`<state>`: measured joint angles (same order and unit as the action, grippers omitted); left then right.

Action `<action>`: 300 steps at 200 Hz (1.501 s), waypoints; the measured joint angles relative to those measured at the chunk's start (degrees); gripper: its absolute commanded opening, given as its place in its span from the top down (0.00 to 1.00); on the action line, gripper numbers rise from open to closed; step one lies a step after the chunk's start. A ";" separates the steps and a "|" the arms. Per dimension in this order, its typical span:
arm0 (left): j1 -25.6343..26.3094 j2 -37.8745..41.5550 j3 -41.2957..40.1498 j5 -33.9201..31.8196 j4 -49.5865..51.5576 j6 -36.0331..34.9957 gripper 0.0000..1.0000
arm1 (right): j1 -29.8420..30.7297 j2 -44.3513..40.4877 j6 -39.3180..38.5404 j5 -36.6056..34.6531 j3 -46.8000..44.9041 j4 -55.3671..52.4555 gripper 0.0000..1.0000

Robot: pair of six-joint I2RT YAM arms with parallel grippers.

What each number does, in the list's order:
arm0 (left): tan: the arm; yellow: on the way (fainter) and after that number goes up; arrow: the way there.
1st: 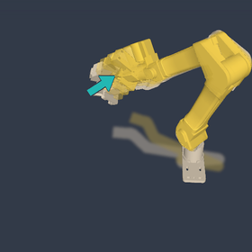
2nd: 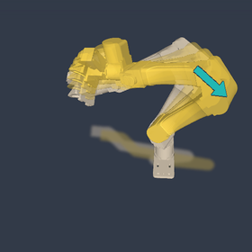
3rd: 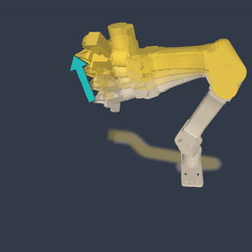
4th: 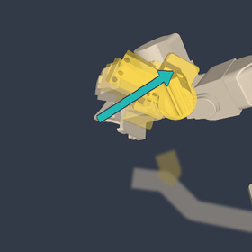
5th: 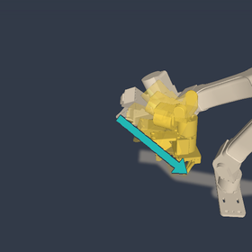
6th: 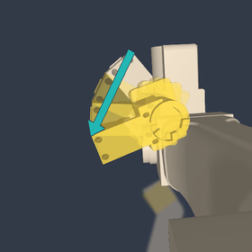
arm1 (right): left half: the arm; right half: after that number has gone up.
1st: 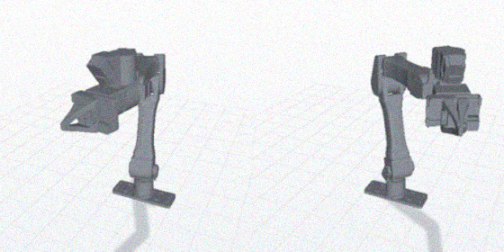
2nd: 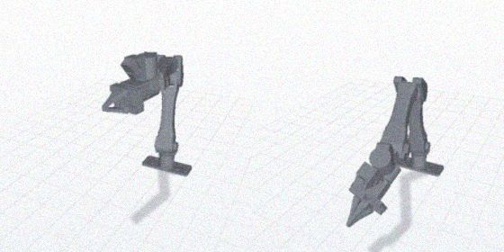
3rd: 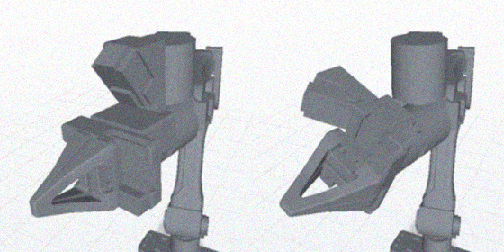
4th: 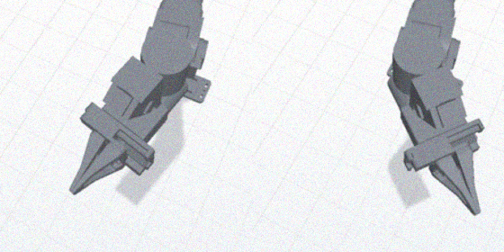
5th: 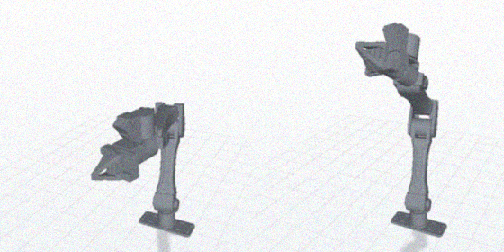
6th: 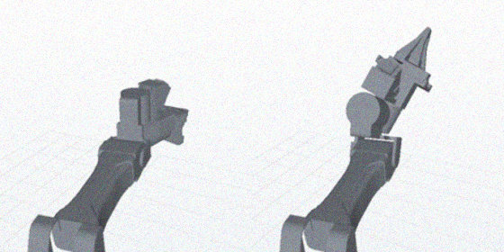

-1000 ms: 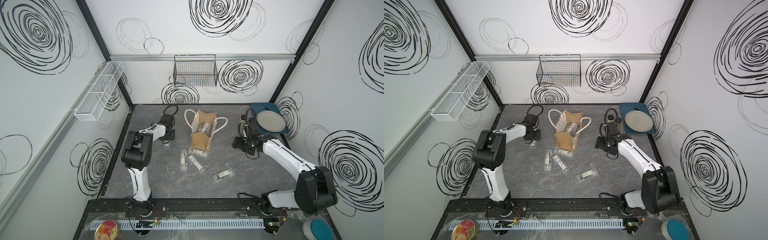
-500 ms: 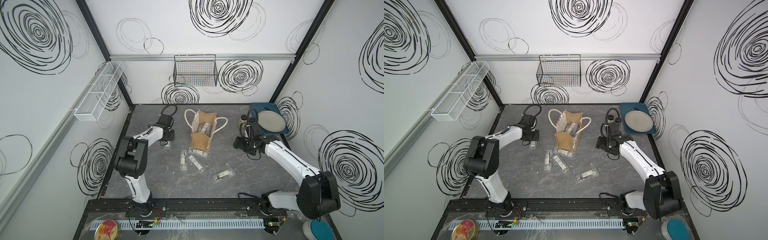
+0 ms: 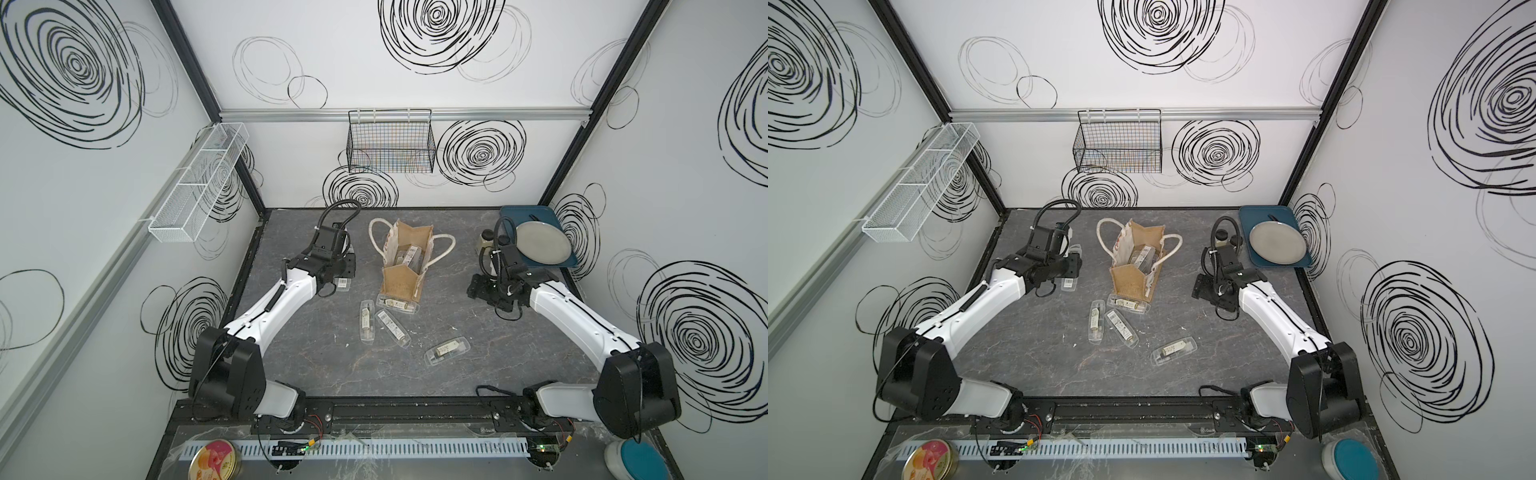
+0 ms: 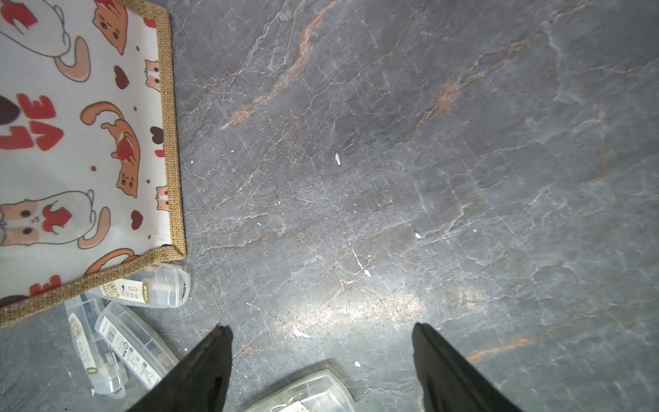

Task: Put the compass set into the canvas bag
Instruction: Pick up the compass set at the center of the board, then place the compass set in the canvas bag.

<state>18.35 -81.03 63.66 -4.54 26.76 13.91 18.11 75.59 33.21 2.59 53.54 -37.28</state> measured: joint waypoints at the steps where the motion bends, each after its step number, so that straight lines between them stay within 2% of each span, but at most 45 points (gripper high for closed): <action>1: 0.17 0.15 0.07 0.00 0.20 0.09 0.58 | -0.02 0.00 0.00 -0.02 0.00 0.00 0.17; 30: 3.74 1.77 3.80 -0.68 3.78 0.96 0.58 | -0.28 -0.02 -0.02 -0.15 0.00 0.00 0.17; 93: 13.73 -1.88 20.52 -4.31 7.45 1.14 0.59 | -1.33 -2.34 -0.02 -0.13 -2.27 0.04 0.17; 117: 15.39 -8.79 28.68 -4.46 7.28 0.33 0.59 | -2.01 -2.45 -0.26 0.13 -2.93 0.00 0.16; 178: 16.11 -33.57 48.43 -2.36 6.21 -3.50 0.60 | -3.37 -2.45 -1.55 0.28 -2.97 -0.22 0.17; 208: 16.28 -38.16 48.33 -1.55 6.43 -4.48 0.60 | -3.78 -2.45 -1.79 0.35 -4.11 -0.20 0.16; 269: 16.63 -38.27 38.97 -1.22 5.20 -5.57 0.58 | -3.96 -0.02 -1.75 1.68 -4.94 0.39 0.17; 300: 16.63 -38.51 37.88 -1.22 4.59 -5.53 0.53 | -3.93 1.90 -1.75 2.32 -4.90 0.72 0.17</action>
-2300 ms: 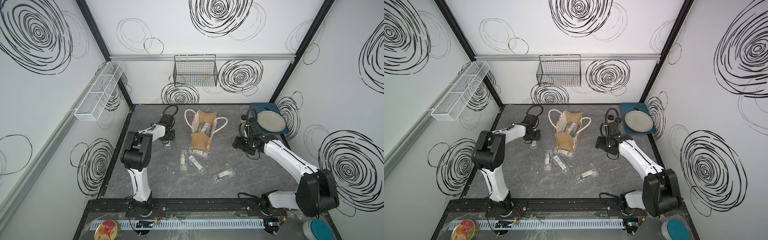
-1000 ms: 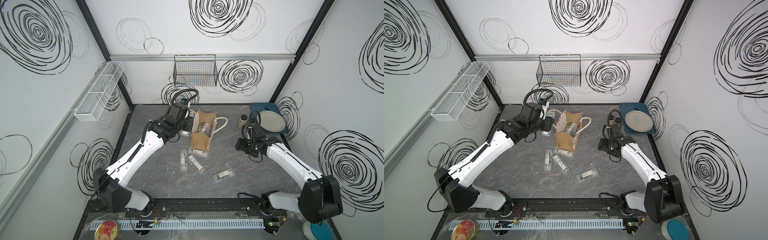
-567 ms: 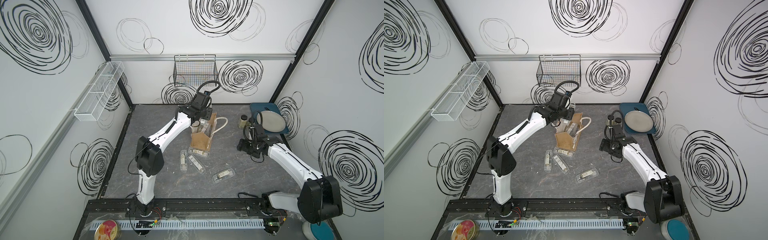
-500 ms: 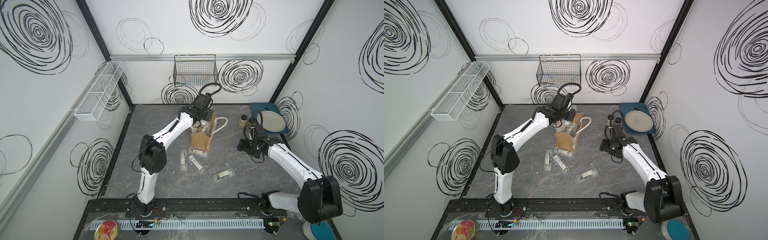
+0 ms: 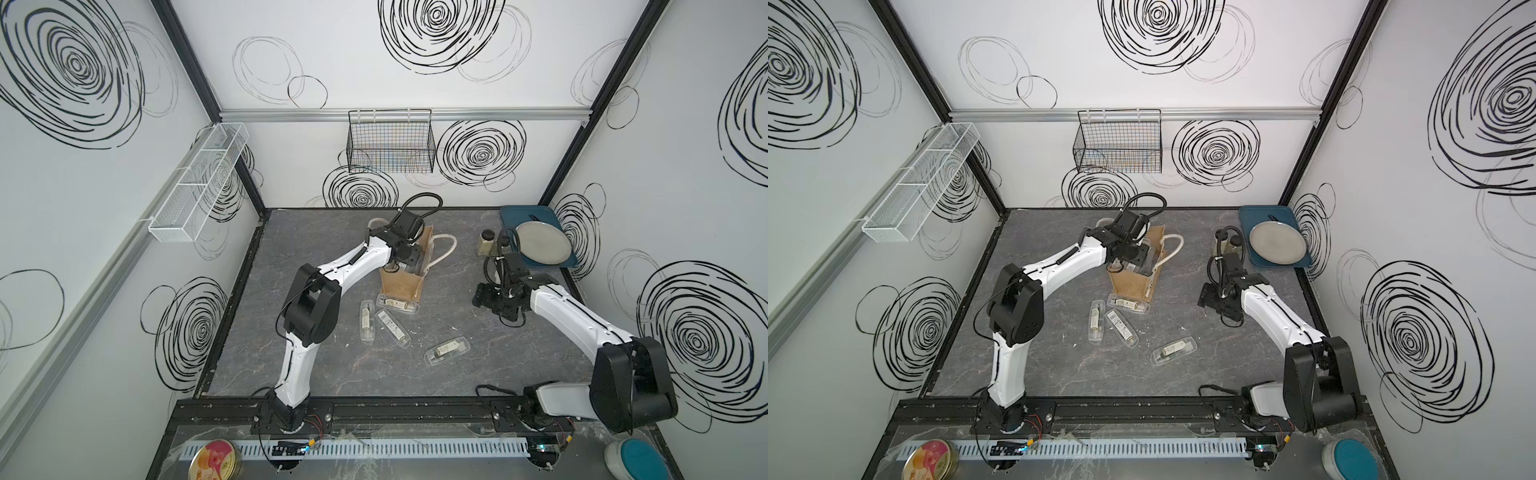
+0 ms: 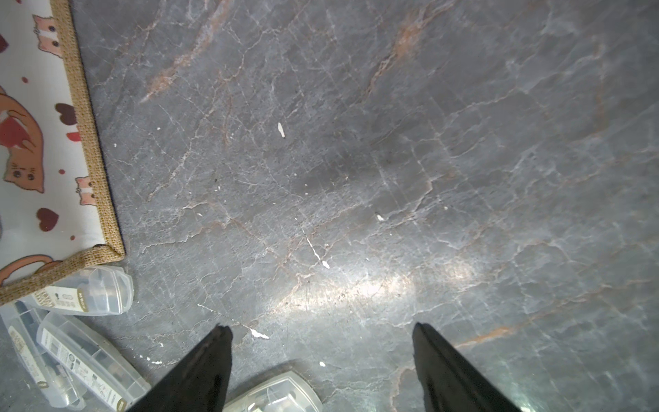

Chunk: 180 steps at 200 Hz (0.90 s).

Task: Put the compass set into the canvas bag
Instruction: Place the compass set in the canvas bag.

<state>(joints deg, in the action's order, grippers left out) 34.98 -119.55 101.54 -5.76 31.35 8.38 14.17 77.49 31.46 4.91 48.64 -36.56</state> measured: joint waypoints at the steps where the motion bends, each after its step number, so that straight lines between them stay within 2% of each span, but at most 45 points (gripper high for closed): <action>1: 0.00 -0.02 0.00 0.00 -0.07 0.00 0.52 | 0.02 0.11 0.00 0.00 0.00 0.00 0.17; 38: 0.13 -0.17 0.02 -0.07 -0.72 0.52 0.26 | 0.13 0.31 0.24 0.00 0.00 0.15 0.17; 57: 0.52 0.00 0.02 -0.52 -0.94 0.68 0.18 | 0.20 -0.48 0.50 -0.02 -0.26 0.74 0.17; 93: 1.97 4.59 0.00 -2.60 -0.09 0.98 0.13 | 0.28 -1.60 0.63 -0.02 -0.42 0.87 0.17; 127: 2.58 17.16 -1.90 -5.03 0.15 1.77 0.09 | 0.42 -1.84 0.63 -0.02 -0.42 0.90 0.17; 159: 1.66 30.16 -7.61 -7.23 -0.13 2.67 0.08 | 0.70 -3.06 0.63 -0.02 -0.44 0.96 0.17; 180: 0.48 37.40 -15.15 -8.90 0.28 3.34 0.08 | 0.96 -3.78 0.66 -0.02 -0.44 0.96 0.17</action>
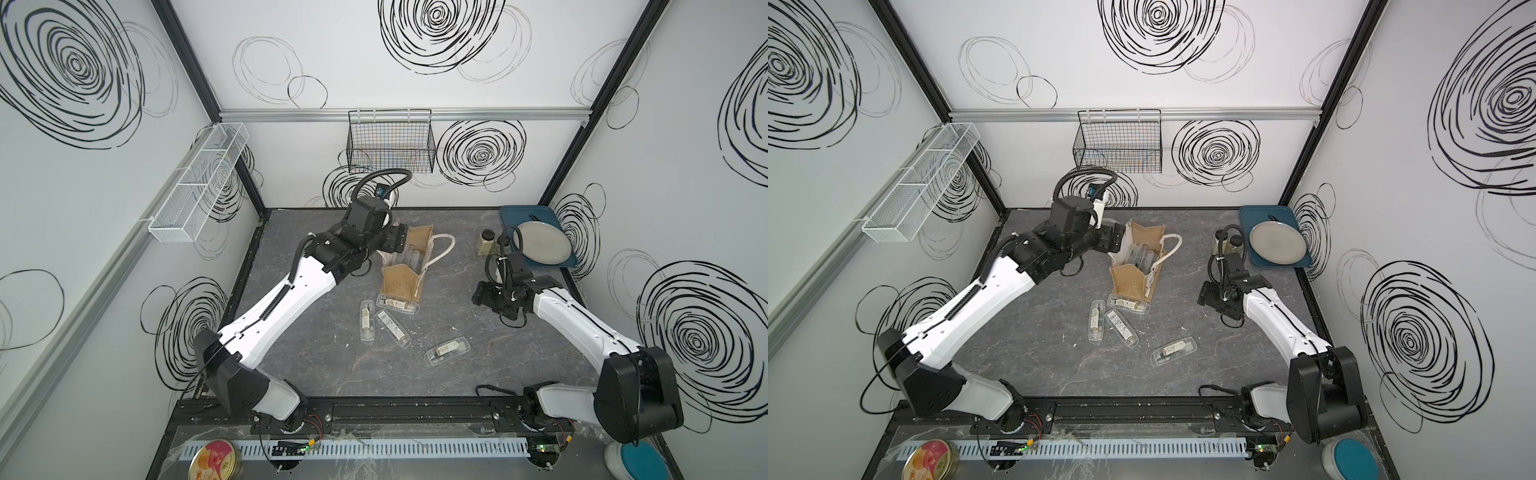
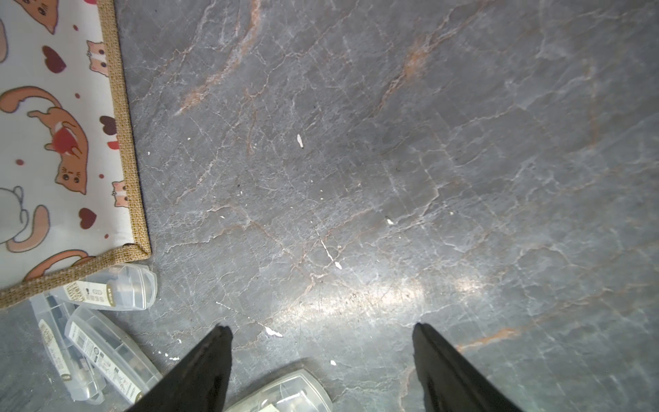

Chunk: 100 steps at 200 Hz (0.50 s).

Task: Put the compass set into the canvas bag
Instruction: Place the compass set in the canvas bag, then pick up the compass set at the center of the board.

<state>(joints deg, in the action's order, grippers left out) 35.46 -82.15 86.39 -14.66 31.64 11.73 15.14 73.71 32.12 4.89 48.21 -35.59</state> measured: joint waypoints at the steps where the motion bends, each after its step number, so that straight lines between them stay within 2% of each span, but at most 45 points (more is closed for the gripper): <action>1: -0.07 0.24 -0.28 -0.04 0.00 0.07 0.08 | 0.02 -0.02 -0.02 0.00 0.00 0.00 0.17; 58: -1.18 10.14 -21.05 -2.78 1.70 5.64 0.08 | 1.66 -1.20 0.13 -0.07 0.00 0.02 0.17; 100: 1.88 10.82 -33.64 -2.80 -0.22 11.78 0.09 | 2.93 -1.27 0.24 -0.50 0.00 -0.04 0.17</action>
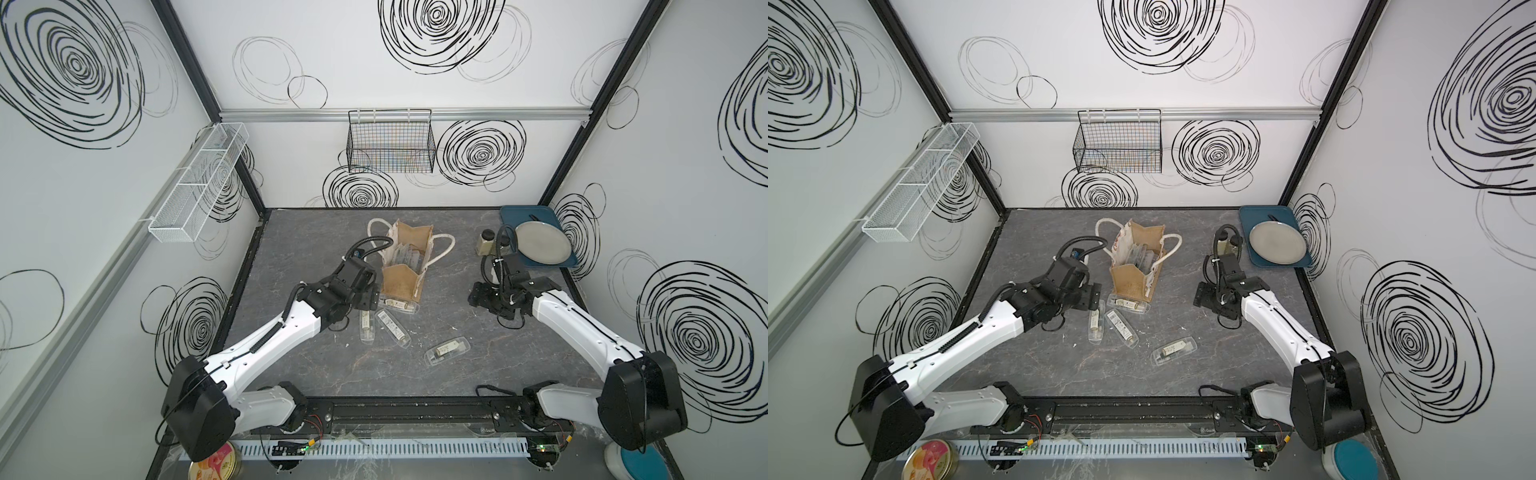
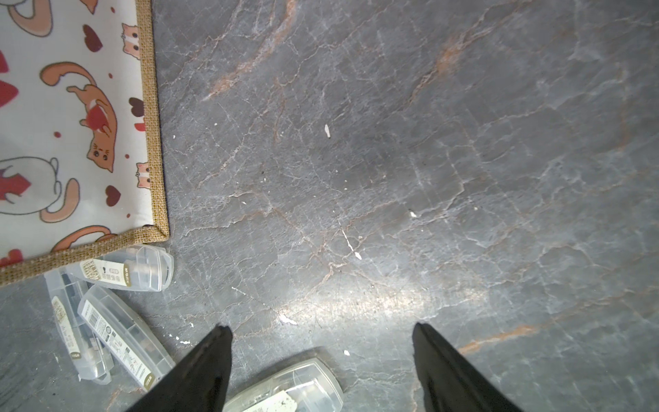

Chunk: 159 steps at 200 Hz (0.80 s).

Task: Put the compass set into the canvas bag
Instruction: Pick up the compass set at the center of the board.

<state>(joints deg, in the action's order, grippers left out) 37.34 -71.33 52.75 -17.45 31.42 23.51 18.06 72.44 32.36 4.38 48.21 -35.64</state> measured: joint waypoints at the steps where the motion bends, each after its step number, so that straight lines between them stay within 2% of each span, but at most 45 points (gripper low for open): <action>1: 0.04 -0.04 -0.11 0.00 -0.04 0.11 0.09 | 0.02 0.00 0.00 -0.02 0.00 0.00 0.17; 40: 2.25 -4.31 -4.63 0.00 -3.48 4.15 0.10 | 0.11 -0.66 0.00 -0.39 0.00 -0.04 0.16; 87: 6.54 -12.57 -4.76 -0.61 -4.61 6.58 0.13 | -0.26 -0.63 -0.07 -0.52 0.00 -0.02 0.16; 159: 6.03 -15.43 -7.69 -0.17 -7.96 9.16 0.18 | -2.95 0.15 -0.76 0.28 -2.69 1.01 0.16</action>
<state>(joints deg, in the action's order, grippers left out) 43.38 -86.76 45.06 -17.63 23.46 32.67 15.11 72.60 31.59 4.67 45.52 -34.63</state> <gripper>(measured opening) 0.832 0.840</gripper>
